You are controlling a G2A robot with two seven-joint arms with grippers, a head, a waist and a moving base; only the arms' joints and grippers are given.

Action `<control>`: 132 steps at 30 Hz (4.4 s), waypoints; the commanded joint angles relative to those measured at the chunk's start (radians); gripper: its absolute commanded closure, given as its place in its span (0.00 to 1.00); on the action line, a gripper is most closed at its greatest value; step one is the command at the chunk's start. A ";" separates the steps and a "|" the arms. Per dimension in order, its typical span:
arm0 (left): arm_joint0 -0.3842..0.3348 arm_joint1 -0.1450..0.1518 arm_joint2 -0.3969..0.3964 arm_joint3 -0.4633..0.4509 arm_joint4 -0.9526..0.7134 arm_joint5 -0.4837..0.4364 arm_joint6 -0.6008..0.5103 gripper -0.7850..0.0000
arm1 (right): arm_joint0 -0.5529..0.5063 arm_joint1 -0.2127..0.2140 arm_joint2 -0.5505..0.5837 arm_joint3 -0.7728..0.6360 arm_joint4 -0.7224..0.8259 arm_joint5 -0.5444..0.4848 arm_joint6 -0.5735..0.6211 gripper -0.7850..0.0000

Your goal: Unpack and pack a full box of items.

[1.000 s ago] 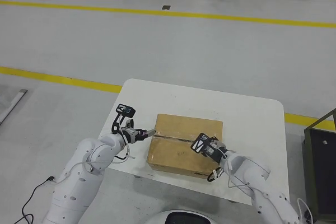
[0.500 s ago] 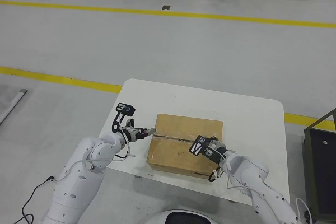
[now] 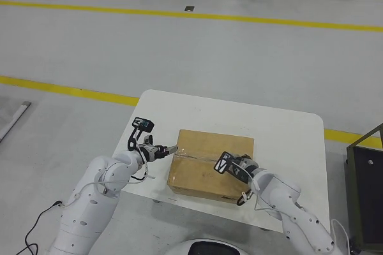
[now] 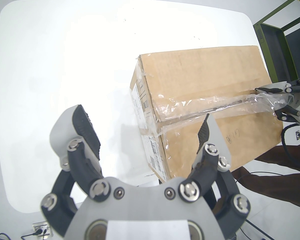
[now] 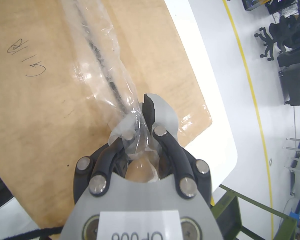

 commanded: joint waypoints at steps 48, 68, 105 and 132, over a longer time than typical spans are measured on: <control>-0.156 -0.048 0.211 0.223 0.131 0.107 -0.018 0.00 | 0.064 -0.015 -0.025 0.026 -0.038 -0.132 0.074 1.00; -0.159 -0.059 0.224 0.228 0.156 0.100 -0.022 0.00 | -0.027 0.019 0.269 -0.024 0.153 -0.197 -0.027 0.00; -0.128 -0.064 0.206 0.194 0.183 0.086 -0.037 0.00 | 0.097 -0.007 0.081 0.302 0.588 -0.276 -0.389 1.00; -0.106 -0.065 0.179 0.179 0.187 0.084 -0.041 0.00 | 0.025 0.027 0.181 0.250 0.541 -0.193 -0.248 1.00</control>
